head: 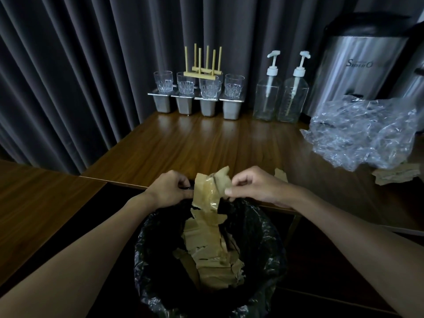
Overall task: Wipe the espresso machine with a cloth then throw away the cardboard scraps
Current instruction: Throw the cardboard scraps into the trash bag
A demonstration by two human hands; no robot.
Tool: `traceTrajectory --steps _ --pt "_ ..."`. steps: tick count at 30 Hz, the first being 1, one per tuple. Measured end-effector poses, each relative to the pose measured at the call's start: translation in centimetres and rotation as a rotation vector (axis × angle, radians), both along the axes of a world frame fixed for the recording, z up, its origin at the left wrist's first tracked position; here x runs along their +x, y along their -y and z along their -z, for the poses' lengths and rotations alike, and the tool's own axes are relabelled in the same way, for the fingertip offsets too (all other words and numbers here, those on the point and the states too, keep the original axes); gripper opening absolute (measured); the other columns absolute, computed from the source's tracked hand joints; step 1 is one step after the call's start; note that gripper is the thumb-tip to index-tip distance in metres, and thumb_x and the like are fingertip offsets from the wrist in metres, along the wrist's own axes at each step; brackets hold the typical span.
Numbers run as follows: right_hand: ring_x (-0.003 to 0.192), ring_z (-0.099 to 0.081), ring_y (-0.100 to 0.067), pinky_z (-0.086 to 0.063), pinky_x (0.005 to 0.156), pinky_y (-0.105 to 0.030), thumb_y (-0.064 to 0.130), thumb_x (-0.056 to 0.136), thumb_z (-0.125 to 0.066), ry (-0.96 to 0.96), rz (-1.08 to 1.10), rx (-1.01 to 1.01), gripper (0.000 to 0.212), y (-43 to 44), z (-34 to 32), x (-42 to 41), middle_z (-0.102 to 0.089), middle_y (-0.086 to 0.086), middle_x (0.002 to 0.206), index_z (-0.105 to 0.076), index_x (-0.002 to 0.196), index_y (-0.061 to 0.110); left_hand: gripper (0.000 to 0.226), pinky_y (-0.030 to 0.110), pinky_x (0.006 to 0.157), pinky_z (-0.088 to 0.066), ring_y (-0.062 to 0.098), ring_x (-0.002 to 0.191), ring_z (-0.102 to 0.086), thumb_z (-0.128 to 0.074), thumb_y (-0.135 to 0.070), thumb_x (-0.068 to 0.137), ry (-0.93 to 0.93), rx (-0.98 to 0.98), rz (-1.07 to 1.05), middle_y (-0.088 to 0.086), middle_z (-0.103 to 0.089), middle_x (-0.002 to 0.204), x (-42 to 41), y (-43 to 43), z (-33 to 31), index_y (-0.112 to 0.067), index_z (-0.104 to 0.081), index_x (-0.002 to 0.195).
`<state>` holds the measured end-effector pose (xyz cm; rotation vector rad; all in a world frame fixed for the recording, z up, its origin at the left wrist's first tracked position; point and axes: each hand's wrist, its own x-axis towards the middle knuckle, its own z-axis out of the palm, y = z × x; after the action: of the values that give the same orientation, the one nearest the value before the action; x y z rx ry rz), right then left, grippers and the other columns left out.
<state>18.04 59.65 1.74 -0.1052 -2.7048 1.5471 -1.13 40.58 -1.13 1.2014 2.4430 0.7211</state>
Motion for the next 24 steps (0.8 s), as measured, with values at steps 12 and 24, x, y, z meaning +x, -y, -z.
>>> traceTrajectory --steps 12,24 --pt "0.094 -0.068 -0.012 -0.051 0.080 -0.023 0.021 0.086 -0.073 0.383 -0.377 -0.052 0.009 2.0 -2.1 0.7 -0.073 0.002 0.098 -0.071 0.089 0.013 0.024 0.035 0.070 -0.051 0.014 0.077 -0.067 -0.080 -0.037 0.082 -0.002 0.028 0.025 0.000 -0.072 0.080 -0.3 0.0 0.2 -0.016 -0.071 0.076" --pt "0.109 -0.064 -0.006 -0.051 0.086 -0.017 0.031 0.085 -0.074 0.110 -0.075 -0.114 0.010 1.5 -0.7 0.7 -0.070 0.004 0.117 -0.073 0.088 0.021 0.027 0.016 0.051 -0.041 -0.002 0.056 -0.058 -0.081 -0.040 0.080 0.031 0.017 0.025 -0.008 -0.065 0.067 -0.2 0.0 0.0 -0.016 -0.070 0.075"
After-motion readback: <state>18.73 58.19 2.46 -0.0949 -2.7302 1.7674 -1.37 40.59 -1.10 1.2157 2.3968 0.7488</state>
